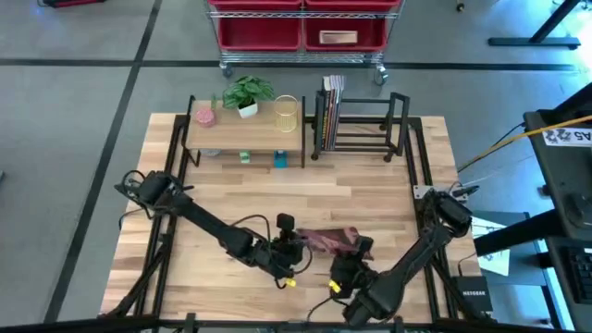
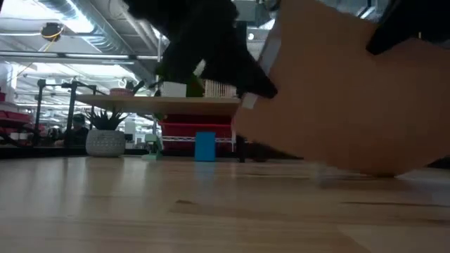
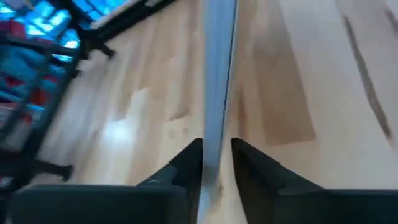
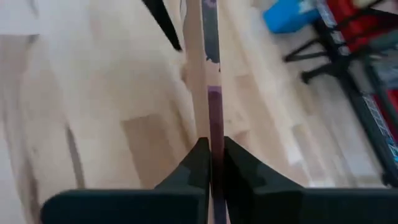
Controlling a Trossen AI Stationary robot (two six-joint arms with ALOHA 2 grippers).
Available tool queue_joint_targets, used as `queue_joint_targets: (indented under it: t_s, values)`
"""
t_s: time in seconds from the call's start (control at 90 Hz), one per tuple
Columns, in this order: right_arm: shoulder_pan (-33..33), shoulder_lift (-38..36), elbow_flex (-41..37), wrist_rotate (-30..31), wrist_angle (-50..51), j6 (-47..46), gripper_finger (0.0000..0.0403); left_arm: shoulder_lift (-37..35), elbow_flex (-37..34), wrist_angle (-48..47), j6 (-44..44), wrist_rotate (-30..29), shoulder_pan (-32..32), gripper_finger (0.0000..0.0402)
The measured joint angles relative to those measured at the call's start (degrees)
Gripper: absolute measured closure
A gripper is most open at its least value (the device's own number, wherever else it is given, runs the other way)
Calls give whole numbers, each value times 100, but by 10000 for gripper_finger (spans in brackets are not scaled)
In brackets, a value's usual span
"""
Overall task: Stock shelves
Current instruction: Put the red purple book on the bookshelf
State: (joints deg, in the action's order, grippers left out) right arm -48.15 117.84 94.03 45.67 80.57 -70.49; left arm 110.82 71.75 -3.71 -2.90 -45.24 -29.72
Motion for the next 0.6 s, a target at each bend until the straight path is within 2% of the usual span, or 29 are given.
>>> queue_joint_targets:
  t_s: [0.144,0.278,0.356,0.467,0.6]
  values:
    - [-244,-48,-16,82,208,-759,401,-389,-2,-296,21,-630,-278,291]
    - [-372,-455,-17,1075,324,-1417,401,-692,-2,-419,71,-1413,-559,283]
    - [-372,-832,-10,1671,613,-1648,402,-771,-2,-477,72,-1662,-716,283]
    - [-226,-1359,-14,2482,947,-1709,402,-824,-2,-495,127,-1804,-891,282]
    - [344,-2222,-163,3214,939,-990,402,-819,-2,-802,565,-1817,-1013,282]
